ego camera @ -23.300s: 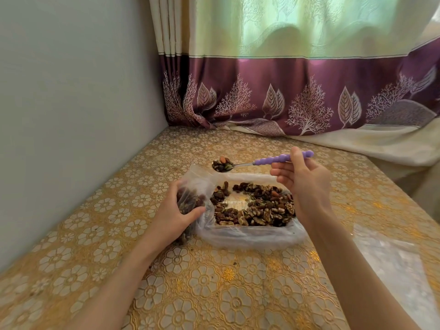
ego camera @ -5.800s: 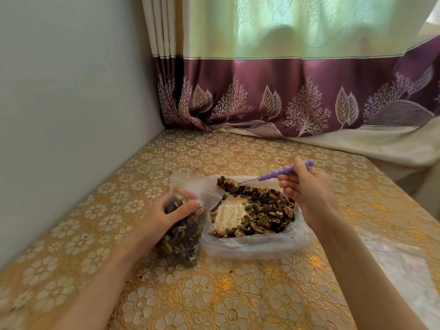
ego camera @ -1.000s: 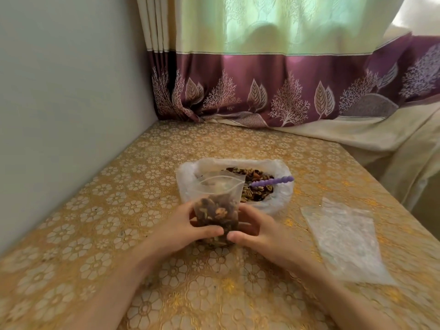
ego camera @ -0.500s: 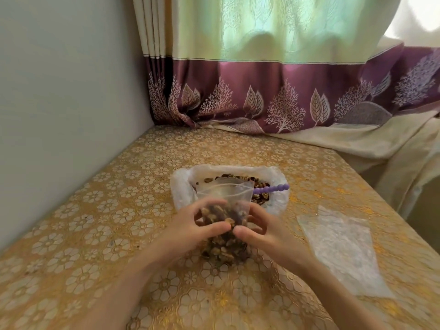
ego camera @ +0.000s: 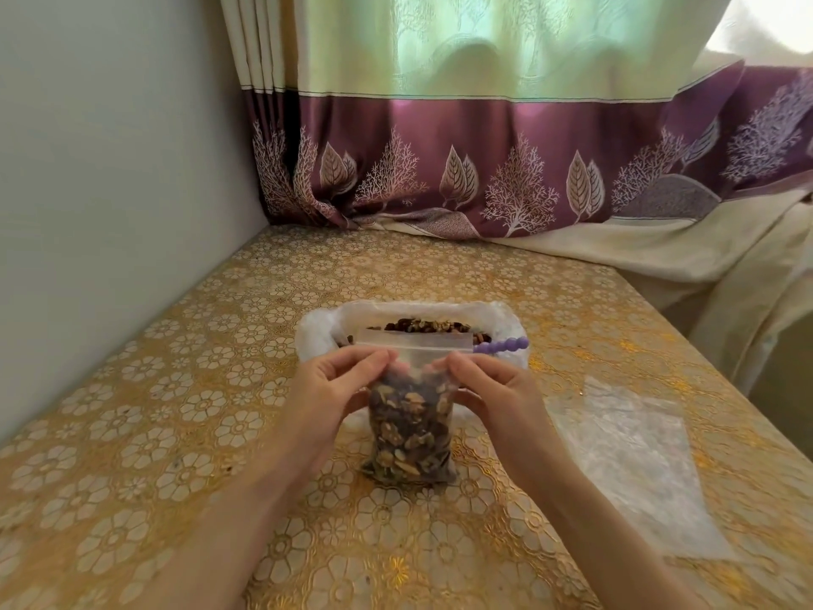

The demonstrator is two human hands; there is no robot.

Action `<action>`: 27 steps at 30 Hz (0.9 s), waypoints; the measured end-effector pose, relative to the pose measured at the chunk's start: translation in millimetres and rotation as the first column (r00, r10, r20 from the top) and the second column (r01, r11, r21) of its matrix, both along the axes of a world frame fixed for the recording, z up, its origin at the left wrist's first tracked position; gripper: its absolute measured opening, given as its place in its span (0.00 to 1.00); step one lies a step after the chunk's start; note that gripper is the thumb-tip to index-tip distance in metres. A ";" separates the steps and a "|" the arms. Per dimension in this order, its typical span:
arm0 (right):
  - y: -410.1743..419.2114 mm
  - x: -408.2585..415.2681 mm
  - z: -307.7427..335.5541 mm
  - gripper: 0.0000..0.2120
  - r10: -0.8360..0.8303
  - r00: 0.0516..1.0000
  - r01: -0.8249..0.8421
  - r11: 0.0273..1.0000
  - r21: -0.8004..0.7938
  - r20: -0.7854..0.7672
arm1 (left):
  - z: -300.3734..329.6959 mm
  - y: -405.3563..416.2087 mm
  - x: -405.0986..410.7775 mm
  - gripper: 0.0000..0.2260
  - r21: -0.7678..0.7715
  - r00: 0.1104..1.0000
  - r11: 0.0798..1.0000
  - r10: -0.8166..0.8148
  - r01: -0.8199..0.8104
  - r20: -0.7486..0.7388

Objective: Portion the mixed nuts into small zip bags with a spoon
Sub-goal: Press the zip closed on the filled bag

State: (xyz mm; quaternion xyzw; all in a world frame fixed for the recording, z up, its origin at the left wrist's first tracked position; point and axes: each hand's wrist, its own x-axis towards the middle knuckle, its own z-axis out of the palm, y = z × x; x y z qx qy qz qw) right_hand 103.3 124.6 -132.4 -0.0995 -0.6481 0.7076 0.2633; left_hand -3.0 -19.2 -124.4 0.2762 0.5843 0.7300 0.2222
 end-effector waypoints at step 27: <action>-4.8 11.9 9.9 0.09 -0.163 0.984 0.168 0.983 0.077 -0.077 | 7.4 -15.9 7.0 0.09 0.077 0.959 0.984 0.172 -0.159 -0.224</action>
